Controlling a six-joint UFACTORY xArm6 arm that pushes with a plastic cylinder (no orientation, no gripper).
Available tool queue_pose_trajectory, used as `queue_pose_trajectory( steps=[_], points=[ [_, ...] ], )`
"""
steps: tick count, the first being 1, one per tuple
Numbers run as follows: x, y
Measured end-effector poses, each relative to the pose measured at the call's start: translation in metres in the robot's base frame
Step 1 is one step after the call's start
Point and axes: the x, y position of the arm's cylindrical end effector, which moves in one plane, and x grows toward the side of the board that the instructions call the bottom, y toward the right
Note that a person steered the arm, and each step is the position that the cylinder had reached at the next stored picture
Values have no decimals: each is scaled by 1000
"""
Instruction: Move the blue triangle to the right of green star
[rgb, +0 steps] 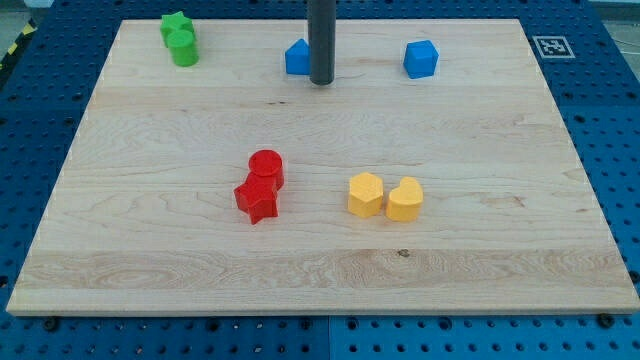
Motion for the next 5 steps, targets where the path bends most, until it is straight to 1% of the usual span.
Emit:
queue_pose_trajectory(
  steps=[1, 2, 3, 4, 5],
  points=[
    [-19, -41],
    [-27, -79],
    [-15, -38],
    [-14, 9],
    [-54, 4]
  ],
)
